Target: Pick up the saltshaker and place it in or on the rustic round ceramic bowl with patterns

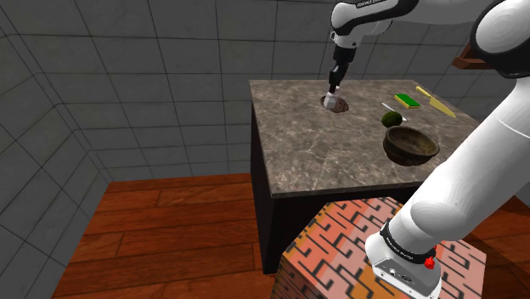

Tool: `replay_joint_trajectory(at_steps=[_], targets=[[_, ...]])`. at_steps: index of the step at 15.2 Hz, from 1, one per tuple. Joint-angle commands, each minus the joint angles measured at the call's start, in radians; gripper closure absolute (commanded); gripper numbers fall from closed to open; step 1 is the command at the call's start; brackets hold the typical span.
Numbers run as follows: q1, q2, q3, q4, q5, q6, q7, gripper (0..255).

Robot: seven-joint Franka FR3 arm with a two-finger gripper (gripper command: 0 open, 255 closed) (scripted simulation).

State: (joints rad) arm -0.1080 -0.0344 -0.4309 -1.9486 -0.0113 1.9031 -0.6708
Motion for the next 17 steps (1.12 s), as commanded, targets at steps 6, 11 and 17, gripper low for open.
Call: replay_joint_trajectory(at_steps=[6, 11, 17], targets=[[0.001, -0.011, 0.001, 0.083, -0.004, -0.094, 0.002, 255], [-0.01, -0.077, -0.007, 0.057, -0.033, -0.127, -0.009, 255], [-0.059, -0.259, -0.033, -0.084, -0.118, -0.151, -0.053, 255]])
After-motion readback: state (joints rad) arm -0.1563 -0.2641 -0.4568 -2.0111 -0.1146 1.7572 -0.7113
